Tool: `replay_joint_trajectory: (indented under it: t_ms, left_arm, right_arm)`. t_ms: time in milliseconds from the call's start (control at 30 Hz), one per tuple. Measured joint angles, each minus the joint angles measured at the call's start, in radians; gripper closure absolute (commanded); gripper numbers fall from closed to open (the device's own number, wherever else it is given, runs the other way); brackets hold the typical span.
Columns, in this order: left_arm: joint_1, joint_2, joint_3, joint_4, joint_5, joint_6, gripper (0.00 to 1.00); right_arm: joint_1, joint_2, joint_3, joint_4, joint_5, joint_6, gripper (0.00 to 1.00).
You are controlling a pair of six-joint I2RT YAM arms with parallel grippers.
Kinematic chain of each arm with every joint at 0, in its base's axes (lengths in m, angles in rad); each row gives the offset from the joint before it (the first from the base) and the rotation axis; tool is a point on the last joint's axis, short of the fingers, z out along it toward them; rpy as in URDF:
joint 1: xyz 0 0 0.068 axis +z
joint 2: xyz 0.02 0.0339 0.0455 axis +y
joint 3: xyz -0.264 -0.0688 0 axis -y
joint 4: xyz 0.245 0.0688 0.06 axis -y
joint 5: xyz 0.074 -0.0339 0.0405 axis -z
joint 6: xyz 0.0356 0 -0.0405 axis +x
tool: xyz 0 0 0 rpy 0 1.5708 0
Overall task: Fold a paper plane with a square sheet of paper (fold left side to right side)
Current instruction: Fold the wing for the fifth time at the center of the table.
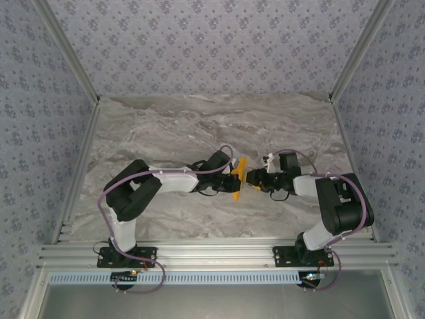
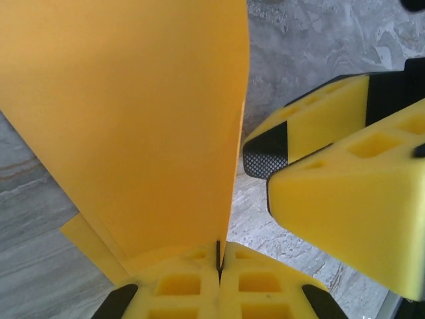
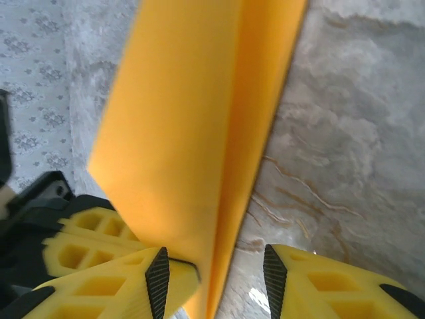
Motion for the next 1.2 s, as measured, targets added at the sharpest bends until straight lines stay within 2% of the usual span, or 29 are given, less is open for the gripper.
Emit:
replay_joint_trajectory:
  t_ms: [600, 967, 1200]
  left_arm:
    - [0.025, 0.012, -0.032, 0.072, 0.053, -0.051, 1.0]
    - [0.025, 0.012, -0.032, 0.072, 0.052, -0.055, 1.0]
    - [0.025, 0.012, -0.032, 0.072, 0.052, -0.055, 0.98]
  right_arm:
    - [0.026, 0.07, 0.004, 0.151, 0.019, 0.105, 0.54]
    - [0.05, 0.097, 0.034, 0.141, 0.047, 0.113, 0.55]
    - [0.057, 0.101, 0.071, 0.061, 0.081, 0.109, 0.57]
